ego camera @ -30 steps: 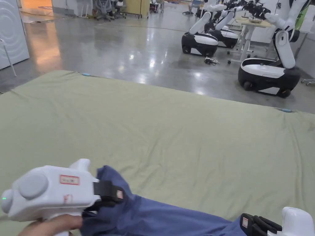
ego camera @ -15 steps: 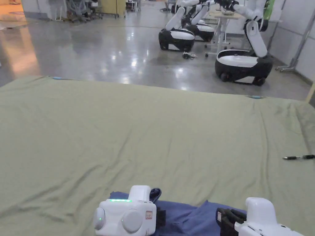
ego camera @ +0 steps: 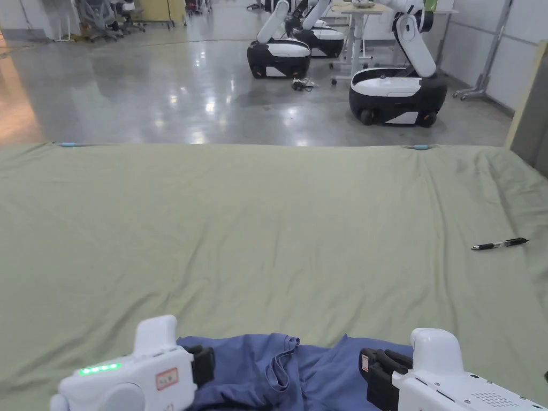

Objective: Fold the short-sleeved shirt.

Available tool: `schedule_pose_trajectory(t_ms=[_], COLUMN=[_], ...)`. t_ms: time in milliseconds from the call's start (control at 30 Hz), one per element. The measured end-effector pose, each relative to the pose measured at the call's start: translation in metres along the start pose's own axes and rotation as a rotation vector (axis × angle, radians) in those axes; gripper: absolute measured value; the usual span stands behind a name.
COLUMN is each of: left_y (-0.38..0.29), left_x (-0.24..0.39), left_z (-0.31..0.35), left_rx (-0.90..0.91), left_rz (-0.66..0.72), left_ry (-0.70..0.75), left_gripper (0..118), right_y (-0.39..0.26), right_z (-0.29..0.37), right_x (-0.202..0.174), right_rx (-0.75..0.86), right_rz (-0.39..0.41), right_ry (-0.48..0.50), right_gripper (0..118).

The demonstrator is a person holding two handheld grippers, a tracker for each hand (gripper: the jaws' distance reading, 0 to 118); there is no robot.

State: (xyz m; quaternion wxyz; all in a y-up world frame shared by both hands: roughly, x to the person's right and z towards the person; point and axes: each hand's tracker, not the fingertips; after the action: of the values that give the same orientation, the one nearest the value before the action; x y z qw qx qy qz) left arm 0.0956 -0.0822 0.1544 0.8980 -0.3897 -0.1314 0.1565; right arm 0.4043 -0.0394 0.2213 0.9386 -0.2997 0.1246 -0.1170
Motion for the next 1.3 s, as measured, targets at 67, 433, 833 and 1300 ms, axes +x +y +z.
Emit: schedule_pose_trajectory(t_ms=[67,433,833,1300], left_y=[-0.015,-0.033,0.010,-0.007], left_x=[0.025,0.072,-0.034,-0.132], left_z=[-0.020,-0.049,0.047,-0.039], left_rx=[-0.064,-0.126,0.126,-0.238], left_rz=[-0.041,-0.099,0.173,0.734], left_ry=[-0.045,-0.092,-0.119,-0.650], left_gripper=[12,12,102,97], right_y=[-0.001,-0.002,-0.011,-0.002], right_z=[0.000,0.006,-0.018,-0.030], right_x=[0.004,0.018,-0.020,-0.023], right_rx=[-0.003,-0.015,-0.062,-0.069], right_rz=[-0.005,-0.010,-0.062,-0.061], right_ry=[-0.009,-0.058,0.086,0.042], right_gripper=[1,1,1,1])
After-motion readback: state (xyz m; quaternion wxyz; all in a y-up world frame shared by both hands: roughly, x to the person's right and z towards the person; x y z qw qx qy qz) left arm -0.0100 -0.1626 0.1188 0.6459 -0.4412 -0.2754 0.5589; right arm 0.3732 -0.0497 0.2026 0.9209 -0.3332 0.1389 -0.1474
